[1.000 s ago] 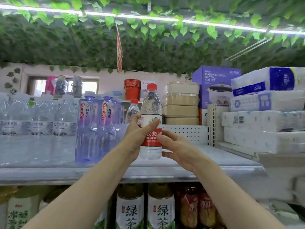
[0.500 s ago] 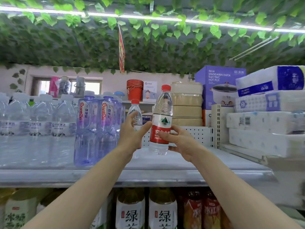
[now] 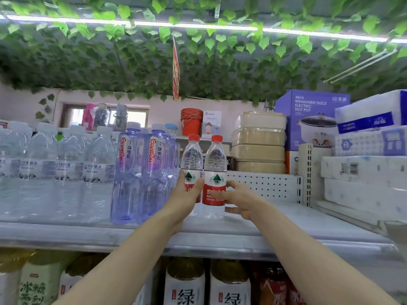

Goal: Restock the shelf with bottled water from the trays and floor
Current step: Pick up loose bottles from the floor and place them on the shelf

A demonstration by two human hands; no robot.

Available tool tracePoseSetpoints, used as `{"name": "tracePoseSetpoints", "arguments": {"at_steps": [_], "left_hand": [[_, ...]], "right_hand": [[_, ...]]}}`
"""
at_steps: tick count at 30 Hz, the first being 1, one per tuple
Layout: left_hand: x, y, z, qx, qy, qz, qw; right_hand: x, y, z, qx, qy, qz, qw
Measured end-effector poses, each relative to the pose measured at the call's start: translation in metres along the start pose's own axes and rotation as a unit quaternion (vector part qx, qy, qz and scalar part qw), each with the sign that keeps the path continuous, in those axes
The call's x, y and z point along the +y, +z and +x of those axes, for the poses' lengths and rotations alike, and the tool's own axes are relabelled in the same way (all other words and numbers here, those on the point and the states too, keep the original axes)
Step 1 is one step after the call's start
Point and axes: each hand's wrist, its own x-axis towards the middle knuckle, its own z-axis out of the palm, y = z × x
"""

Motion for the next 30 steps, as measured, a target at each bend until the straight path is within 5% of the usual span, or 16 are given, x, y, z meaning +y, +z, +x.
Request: {"name": "tracePoseSetpoints", "arguments": {"at_steps": [18,30], "left_hand": [[0.001,-0.001,0.004,0.003,-0.059,-0.017,0.998],[-0.004,0.003,0.012,0.039,-0.043,0.108,0.992]], "right_hand": [[0.002,0.005,0.026,-0.018,0.025,-0.03,0.999],[0.0,-0.015,0.012,-0.001,0.026,-0.151,0.988]]}}
